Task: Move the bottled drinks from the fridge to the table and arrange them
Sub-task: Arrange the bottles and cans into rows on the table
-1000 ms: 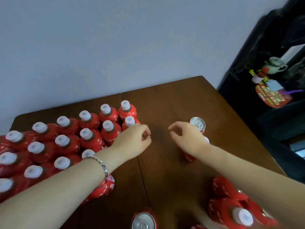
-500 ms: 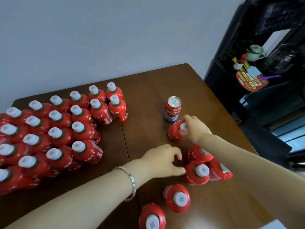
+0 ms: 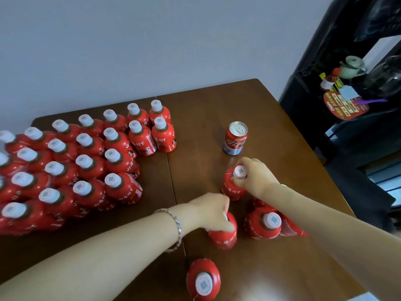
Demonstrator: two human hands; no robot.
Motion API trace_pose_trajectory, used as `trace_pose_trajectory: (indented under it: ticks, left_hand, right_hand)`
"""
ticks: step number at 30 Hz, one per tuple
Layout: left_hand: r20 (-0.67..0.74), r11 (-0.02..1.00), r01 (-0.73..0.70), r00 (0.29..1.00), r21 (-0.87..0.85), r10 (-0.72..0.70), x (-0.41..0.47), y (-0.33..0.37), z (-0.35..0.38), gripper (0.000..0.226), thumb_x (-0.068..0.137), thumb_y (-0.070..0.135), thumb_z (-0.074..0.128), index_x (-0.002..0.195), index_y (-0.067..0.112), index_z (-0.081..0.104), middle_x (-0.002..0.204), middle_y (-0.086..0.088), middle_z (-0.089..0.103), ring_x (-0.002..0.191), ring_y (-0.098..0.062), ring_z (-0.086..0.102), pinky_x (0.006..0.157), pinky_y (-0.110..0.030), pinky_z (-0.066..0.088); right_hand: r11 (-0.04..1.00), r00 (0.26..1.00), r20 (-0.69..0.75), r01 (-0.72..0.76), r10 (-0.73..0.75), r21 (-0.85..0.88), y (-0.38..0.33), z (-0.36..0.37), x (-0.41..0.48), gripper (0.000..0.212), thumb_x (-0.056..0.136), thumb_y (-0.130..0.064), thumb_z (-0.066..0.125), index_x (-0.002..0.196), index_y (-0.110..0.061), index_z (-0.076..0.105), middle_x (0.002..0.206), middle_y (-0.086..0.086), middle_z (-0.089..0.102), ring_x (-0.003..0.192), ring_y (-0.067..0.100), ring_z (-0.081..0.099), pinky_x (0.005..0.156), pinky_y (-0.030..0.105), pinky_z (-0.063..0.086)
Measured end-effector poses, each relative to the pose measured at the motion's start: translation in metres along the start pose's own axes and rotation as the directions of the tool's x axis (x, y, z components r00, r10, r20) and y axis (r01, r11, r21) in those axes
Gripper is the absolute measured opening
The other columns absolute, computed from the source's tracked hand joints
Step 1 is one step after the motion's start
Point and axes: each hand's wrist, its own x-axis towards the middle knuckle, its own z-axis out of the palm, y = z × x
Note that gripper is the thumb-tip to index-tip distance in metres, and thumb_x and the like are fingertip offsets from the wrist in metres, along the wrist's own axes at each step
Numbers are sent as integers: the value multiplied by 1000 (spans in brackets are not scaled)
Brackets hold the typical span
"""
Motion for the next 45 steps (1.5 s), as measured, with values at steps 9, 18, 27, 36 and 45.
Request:
trace_pose_trajectory:
  ticks: [9,18,27,36,45]
  left_hand:
    - [-525,962,159,811,-223,-256,-3,-106,-79,16,78,24,59,74,20,45,88,-9,54,79,-27,57,60,-28,36]
    - [-639,957,285,726,-59,-256,1,-160,-92,26,89,21,56,111,12,47,103,-9,36,97,-31,46,76,-34,39]
    - [-685,903,340,724,261,-75,3,-175,-85,46,86,24,63,128,19,43,116,-11,43,99,-32,49,96,-37,32]
    - [-634,889,392,755,236,-165,4,-170,-93,49,88,19,61,131,17,38,122,-14,43,111,-36,47,111,-41,24]
    - [-699,855,342,714,389,32,3,-107,-64,58,78,16,68,131,10,46,140,-23,36,127,-42,37,107,-53,27]
  right_hand:
    - [996,996,55,67,-70,56,-89,39,42,35,85,-27,64,115,-12,56,117,10,47,102,28,58,86,31,45]
    - [964,994,-43,106,-99,243,-150,73,76,33,89,-25,58,119,-11,54,118,11,43,95,28,58,88,32,47]
    - [875,996,76,-83,53,478,-142,85,84,71,82,-21,71,142,-16,33,138,7,50,125,23,49,101,31,40]
    - [877,991,120,-111,61,468,-142,92,81,72,86,-18,65,145,-11,25,140,8,47,128,25,47,103,31,37]
    - [988,940,305,150,-153,31,-71,17,13,29,92,-21,55,121,-22,57,116,-3,61,97,9,57,88,21,44]
